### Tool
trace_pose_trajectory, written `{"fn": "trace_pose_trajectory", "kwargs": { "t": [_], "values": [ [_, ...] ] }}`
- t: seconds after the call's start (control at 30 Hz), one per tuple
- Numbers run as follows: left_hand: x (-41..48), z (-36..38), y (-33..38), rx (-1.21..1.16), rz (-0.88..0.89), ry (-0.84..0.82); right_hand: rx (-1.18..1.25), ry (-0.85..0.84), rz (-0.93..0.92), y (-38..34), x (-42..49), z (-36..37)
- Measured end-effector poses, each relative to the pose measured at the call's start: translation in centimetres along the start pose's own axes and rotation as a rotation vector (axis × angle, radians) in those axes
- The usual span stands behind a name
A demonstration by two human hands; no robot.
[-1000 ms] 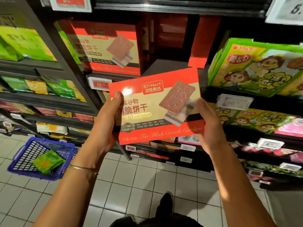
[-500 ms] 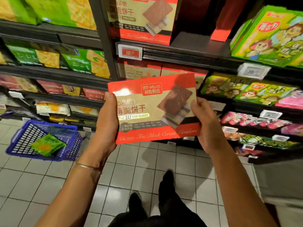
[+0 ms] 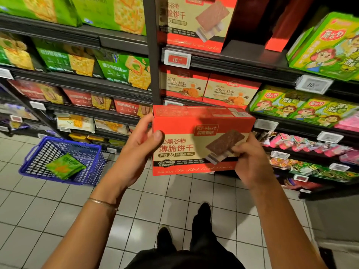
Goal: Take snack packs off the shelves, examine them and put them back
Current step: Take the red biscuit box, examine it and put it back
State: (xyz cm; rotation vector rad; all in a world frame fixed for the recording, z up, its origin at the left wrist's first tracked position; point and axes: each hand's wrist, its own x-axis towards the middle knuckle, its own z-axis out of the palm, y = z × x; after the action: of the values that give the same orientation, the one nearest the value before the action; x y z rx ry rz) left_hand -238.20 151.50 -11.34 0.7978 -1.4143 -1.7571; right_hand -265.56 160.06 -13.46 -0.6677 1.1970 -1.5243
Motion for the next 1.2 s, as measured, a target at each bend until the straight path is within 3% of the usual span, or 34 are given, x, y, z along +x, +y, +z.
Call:
{"fn": "trace_pose_trajectory", "kwargs": {
  "t": [0.4,0.5,0.7,0.97,1.2],
  "values": [
    [-0.7,-1.6,-0.1,-0.168,0.0,-0.094,-0.018,-0.046,-0.04,-0.3,0.1,-0.1],
    [0.3,-1.2,-0.4,-0.201,-0.127,0.007,-0.063,-0.056,-0.009,-0.9,0.0,-0.1],
    [1.8,-1.0,-1.3,-0.312,-0.597,0.16,-0.108,-0.02,0.055,-1.1,-0.5,0.3],
    [2.0,-1.2,-3.6,-0.334,-0.725,0.158,-0.141,0.084,0.284,-0.5,-1.2,-0.8],
    [1.7,-0.9,-4.5,-0.274,-0.785,0.088,-0.149,0.16,0.377,2.0,-1.6,-2.1]
  ]
}}
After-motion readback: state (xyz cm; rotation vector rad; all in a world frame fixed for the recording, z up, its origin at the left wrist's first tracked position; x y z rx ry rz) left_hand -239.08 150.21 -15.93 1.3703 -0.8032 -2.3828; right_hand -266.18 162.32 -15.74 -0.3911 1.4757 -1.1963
